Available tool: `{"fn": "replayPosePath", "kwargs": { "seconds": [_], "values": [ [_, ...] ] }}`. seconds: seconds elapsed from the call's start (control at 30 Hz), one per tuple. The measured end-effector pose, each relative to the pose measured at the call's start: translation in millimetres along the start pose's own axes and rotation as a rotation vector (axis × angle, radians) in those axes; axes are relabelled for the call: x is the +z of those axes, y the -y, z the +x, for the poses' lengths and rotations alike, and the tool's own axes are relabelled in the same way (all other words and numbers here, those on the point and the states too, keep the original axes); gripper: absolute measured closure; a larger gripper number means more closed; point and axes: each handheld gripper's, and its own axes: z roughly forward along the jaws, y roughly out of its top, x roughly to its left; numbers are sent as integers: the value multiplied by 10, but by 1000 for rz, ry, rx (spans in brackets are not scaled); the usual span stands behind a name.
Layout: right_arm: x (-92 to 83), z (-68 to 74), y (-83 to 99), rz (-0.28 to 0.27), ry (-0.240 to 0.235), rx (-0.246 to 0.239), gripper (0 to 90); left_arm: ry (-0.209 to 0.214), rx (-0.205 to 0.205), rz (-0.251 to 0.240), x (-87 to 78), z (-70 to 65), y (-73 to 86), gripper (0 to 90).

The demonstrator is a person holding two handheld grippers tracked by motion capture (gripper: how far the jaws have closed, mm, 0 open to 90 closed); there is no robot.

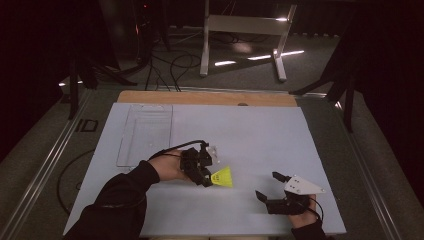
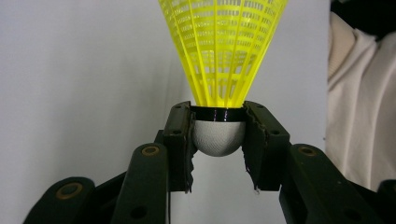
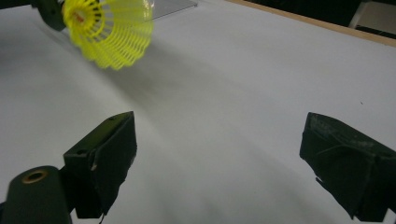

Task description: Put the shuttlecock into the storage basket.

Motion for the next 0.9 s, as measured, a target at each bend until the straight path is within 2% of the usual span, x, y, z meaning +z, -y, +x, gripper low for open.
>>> {"fn": "replayPosePath", "kwargs": {
  "seconds": [0.1,0.17,0.3,0.33,0.37,0.53,0.7,0.73,0.9],
  "values": [
    [-2,1,-1,1,1,0,109,-3,3,-1,-48,2,6,657],
    [-1,-5,2,1,0,-1,109,-22,12,-4,-73,-3,11,657],
    [-4,-3,4,1,-3,1,109,-25,-5,-18,-161,23,23,657],
    [-4,-2,3,-1,-3,-1,109,-40,-9,-28,-194,19,36,657],
    [-4,-1,2,0,-3,-1,109,-34,-12,-30,-213,28,43,657],
    [-1,-2,3,3,-8,1,109,-59,-21,-43,-324,35,91,657],
    [-1,1,2,3,-7,2,109,-65,-25,-59,-413,15,122,657],
    [-1,0,2,3,-8,3,109,-55,-23,-65,-446,12,133,657],
    [1,-4,3,4,-7,2,109,-69,-36,-80,-560,18,169,657]
  ]
}}
